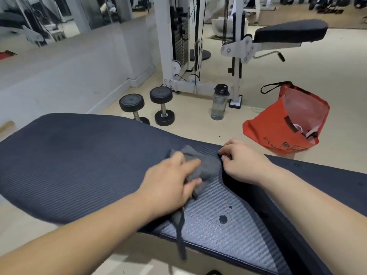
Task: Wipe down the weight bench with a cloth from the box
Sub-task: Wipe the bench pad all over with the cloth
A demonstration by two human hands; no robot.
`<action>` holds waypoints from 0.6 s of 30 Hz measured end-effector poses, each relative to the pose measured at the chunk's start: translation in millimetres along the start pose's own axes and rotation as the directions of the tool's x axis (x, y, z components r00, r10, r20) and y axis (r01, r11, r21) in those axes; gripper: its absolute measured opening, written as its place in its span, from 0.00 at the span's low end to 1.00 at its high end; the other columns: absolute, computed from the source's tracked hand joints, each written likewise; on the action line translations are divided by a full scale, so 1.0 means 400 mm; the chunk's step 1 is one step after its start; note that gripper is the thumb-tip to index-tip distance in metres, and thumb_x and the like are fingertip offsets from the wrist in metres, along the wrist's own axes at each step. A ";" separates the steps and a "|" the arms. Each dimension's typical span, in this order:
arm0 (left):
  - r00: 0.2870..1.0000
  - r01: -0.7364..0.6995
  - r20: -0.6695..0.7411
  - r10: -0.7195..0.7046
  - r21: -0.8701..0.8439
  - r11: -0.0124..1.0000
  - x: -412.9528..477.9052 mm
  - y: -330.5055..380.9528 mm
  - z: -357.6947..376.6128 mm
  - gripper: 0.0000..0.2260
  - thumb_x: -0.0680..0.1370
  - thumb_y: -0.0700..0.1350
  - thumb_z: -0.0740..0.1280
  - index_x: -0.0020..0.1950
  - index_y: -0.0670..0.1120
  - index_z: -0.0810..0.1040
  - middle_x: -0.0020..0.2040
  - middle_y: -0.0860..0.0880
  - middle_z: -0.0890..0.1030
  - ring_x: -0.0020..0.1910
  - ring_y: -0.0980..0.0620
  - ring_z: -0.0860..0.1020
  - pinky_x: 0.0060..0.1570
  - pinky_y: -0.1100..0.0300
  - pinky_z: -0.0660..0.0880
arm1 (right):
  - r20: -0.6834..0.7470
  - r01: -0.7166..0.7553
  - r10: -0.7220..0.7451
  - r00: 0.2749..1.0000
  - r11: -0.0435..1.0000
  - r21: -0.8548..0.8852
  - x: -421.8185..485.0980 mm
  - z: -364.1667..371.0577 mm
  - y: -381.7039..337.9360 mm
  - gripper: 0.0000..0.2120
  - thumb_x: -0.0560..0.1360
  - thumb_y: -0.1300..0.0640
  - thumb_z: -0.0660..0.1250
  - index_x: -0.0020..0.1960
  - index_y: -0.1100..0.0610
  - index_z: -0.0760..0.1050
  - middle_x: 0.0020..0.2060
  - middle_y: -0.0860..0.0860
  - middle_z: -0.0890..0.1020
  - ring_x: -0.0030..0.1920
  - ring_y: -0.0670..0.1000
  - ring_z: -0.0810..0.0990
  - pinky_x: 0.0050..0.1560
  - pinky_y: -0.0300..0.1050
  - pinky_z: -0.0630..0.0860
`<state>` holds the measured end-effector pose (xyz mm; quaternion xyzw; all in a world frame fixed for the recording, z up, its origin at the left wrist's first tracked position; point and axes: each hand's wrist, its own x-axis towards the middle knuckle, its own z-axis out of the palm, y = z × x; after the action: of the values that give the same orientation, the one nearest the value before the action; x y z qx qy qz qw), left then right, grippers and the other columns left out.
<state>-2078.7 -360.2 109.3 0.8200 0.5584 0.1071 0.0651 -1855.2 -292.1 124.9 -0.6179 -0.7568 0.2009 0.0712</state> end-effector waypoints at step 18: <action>0.864 0.482 -0.170 -0.473 0.012 0.876 -0.168 -0.170 -0.044 0.19 0.80 0.63 0.59 0.69 0.62 0.73 0.55 0.51 0.73 0.54 0.45 0.79 0.46 0.51 0.78 | -0.053 0.055 -0.056 0.997 0.998 -0.014 -0.016 0.006 -0.090 0.15 0.80 0.49 0.60 0.59 0.52 0.82 0.59 0.51 0.79 0.60 0.57 0.79 0.61 0.56 0.78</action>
<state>-2168.0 -398.0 104.0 0.6462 0.7501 0.1388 0.0217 -1887.4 -304.6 137.7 -0.6021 -0.7728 0.1775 0.0929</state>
